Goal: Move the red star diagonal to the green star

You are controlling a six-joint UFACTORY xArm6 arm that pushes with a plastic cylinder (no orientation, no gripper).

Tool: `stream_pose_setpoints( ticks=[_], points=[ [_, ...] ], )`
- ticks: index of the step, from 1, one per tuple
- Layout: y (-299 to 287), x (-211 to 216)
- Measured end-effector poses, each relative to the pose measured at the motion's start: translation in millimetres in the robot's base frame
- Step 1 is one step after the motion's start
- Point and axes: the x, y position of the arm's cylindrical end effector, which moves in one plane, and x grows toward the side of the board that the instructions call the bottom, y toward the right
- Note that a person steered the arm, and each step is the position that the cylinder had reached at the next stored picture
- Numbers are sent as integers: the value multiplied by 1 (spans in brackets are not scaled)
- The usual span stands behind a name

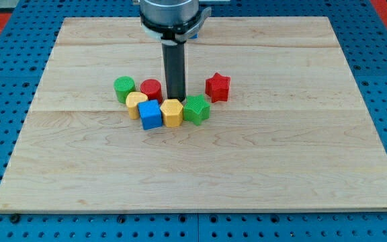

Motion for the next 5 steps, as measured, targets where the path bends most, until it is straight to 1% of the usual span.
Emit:
stream_pose_setpoints(
  ticks=[1, 2, 3, 4, 5],
  points=[
    [41, -11],
    [122, -45],
    [126, -103],
    [144, -126],
    [113, -82]
  ],
)
